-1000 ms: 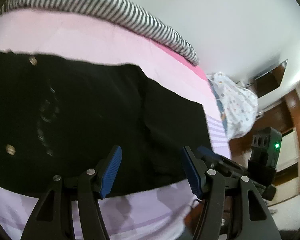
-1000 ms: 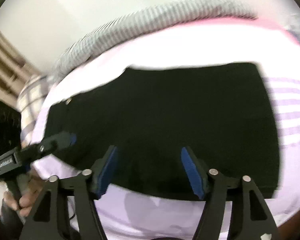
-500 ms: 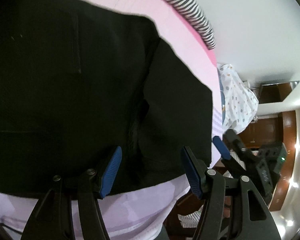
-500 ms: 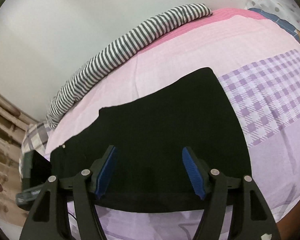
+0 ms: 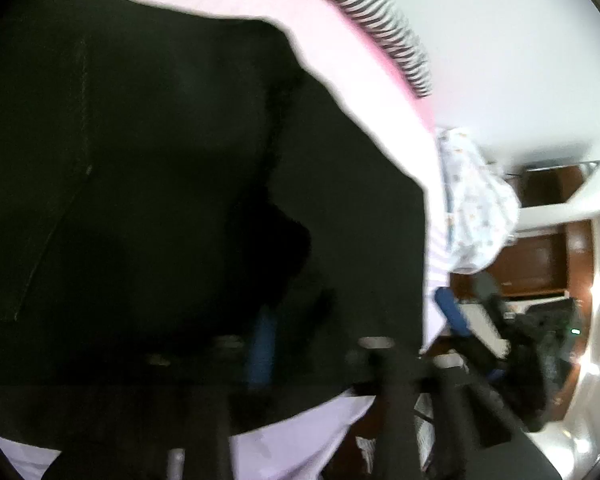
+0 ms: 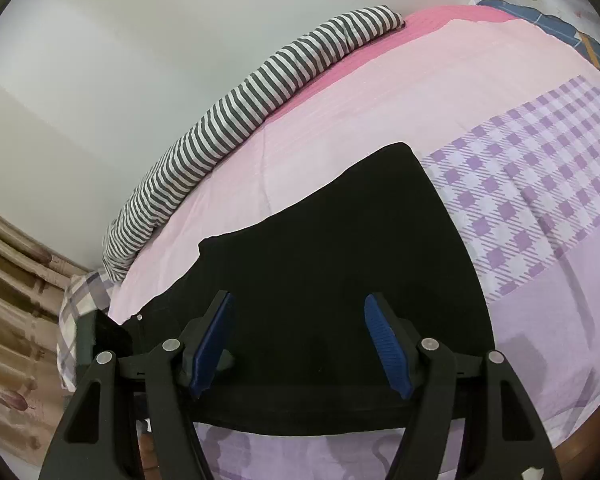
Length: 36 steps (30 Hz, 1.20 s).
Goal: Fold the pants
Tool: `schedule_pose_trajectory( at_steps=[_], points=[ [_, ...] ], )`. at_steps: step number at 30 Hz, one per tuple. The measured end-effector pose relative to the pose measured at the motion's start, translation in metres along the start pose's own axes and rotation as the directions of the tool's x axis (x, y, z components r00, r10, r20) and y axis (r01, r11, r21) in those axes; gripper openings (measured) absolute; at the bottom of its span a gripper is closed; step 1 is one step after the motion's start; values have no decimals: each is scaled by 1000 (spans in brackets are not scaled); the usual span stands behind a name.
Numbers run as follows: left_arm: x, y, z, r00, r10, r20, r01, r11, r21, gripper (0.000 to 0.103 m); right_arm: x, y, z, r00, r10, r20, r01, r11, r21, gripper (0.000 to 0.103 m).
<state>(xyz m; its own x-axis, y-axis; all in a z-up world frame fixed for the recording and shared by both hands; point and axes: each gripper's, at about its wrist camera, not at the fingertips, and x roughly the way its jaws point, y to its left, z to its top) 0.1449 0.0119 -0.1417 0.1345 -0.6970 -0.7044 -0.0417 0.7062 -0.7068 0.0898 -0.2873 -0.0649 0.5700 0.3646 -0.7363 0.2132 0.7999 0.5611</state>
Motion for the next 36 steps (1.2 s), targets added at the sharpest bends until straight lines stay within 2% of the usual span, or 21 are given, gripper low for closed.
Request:
schedule_pose_trajectory(
  at_steps=[4,11,14,17,20,23,26,27,28,30,32,33,36],
  points=[
    [-2,7,-3,1000,-17,21,18,999,-42,4,0,0,-1,1000,-10,-2,10,1000,-3,66],
    [-12,1,-20,997,50,67,-49,999,-12,3,6,-5,-3,997,-75,-19,75,997,-6,66],
    [-7,7,-21,996,75,55,-75,997,2,3,16,-9,-6,988,-143,-64,142,990,-23,64],
    [-9,7,-19,996,79,48,-80,997,23,5,30,-9,-13,964,-235,-126,226,971,-82,64],
    [-17,2,-20,992,109,62,-113,992,60,6,36,-1,-16,947,-294,-131,272,948,-164,64],
    [-30,-10,-23,979,164,120,-179,976,128,7,42,9,-23,923,-362,-126,321,909,-265,65],
    [-48,-31,-31,946,214,244,-272,932,238,10,49,17,-29,896,-430,-114,367,859,-356,66],
    [-50,-36,-33,941,214,262,-284,921,268,15,50,20,-32,886,-450,-108,381,842,-383,66],
    [-49,-46,-37,936,216,278,-303,896,325,18,52,23,-34,880,-463,-104,389,829,-402,67],
    [-42,-57,-40,934,218,282,-319,864,390,20,55,27,-38,868,-487,-94,403,804,-438,69],
    [-31,-63,-41,940,220,260,-316,846,429,20,54,28,-38,869,-485,-97,401,807,-434,70],
    [-23,-62,-40,943,233,236,-317,844,433,20,54,27,-37,870,-482,-100,397,808,-435,70],
    [-5,-51,-34,948,270,170,-317,861,398,20,56,30,-37,868,-485,-103,396,804,-443,70]
  ],
)
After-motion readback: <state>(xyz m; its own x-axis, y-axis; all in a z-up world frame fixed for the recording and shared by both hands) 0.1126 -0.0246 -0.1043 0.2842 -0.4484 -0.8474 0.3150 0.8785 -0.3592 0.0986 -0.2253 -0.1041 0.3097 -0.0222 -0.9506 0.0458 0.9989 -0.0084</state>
